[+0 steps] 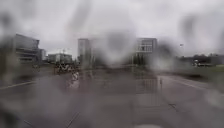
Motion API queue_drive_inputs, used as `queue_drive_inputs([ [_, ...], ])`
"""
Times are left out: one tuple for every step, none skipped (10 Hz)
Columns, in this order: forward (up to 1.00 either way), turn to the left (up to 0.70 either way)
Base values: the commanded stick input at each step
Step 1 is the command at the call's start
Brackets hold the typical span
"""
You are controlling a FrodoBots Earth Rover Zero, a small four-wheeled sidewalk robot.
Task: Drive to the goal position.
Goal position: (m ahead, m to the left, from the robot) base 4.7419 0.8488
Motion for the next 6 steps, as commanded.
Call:
queue_drive_inputs([
  [0.07,0.00],
  [0.07,0.00],
  [0.07,0.00],
  [0.07,0.00],
  [0.07,0.00],
  [0.07,0.00],
])
